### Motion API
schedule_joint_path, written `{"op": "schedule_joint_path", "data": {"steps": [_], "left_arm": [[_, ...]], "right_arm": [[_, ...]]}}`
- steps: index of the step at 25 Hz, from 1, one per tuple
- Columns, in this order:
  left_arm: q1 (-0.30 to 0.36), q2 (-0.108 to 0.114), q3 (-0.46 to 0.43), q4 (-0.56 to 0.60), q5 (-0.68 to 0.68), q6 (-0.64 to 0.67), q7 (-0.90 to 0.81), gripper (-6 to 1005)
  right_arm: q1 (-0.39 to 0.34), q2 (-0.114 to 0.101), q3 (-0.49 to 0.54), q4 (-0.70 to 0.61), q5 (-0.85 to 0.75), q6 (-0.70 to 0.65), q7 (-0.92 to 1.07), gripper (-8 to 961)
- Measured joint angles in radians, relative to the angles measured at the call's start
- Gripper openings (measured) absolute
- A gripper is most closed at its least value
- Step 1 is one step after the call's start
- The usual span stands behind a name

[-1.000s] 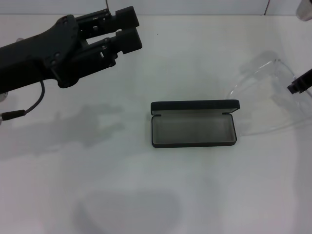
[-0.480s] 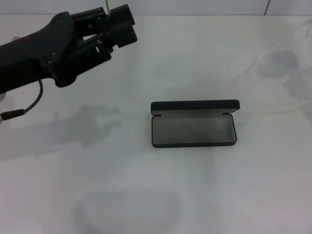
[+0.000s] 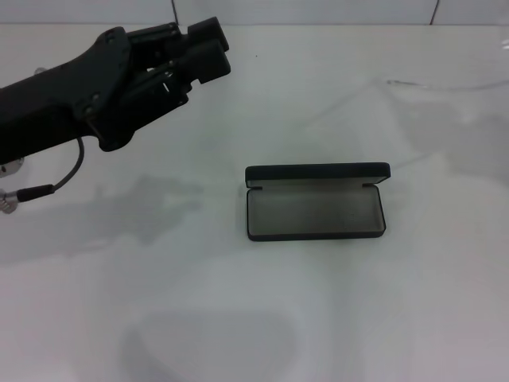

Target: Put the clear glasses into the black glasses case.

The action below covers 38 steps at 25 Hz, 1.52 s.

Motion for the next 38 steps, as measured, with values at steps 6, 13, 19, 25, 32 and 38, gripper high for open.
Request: {"op": "schedule_joint_path", "data": {"steps": [6, 13, 19, 25, 32, 38], "left_arm": [[-0.032, -0.002, 0.004, -0.008, -0.009, 0.032, 0.01, 169], [-0.048, -0.002, 0.041, 0.001, -0.105, 0.063, 0.024, 91], [-0.092, 0.0, 0.059, 0.012, -0.109, 0.06, 0.015, 85], [-0.116, 0.002, 0.061, 0.007, -0.047, 0.046, 0.015, 83], [-0.119, -0.001, 0.062, -0.007, -0.005, 0.036, 0.026, 82], [-0.115, -0.003, 0.064, -0.016, 0.012, 0.027, 0.044, 81]], "right_arm": [[0.088, 0.02, -0.07, 0.251, 0.132, -0.124, -0.106, 104], [0.238, 0.021, -0.183, 0.531, 0.192, -0.152, -0.218, 103], [0.303, 0.024, -0.251, 0.626, 0.2, -0.197, -0.29, 102], [0.316, 0.024, -0.293, 0.623, 0.235, -0.246, -0.331, 100], [0.299, 0.018, -0.277, 0.622, 0.318, -0.269, -0.362, 99], [0.289, 0.016, -0.276, 0.618, 0.345, -0.274, -0.371, 98]]}}
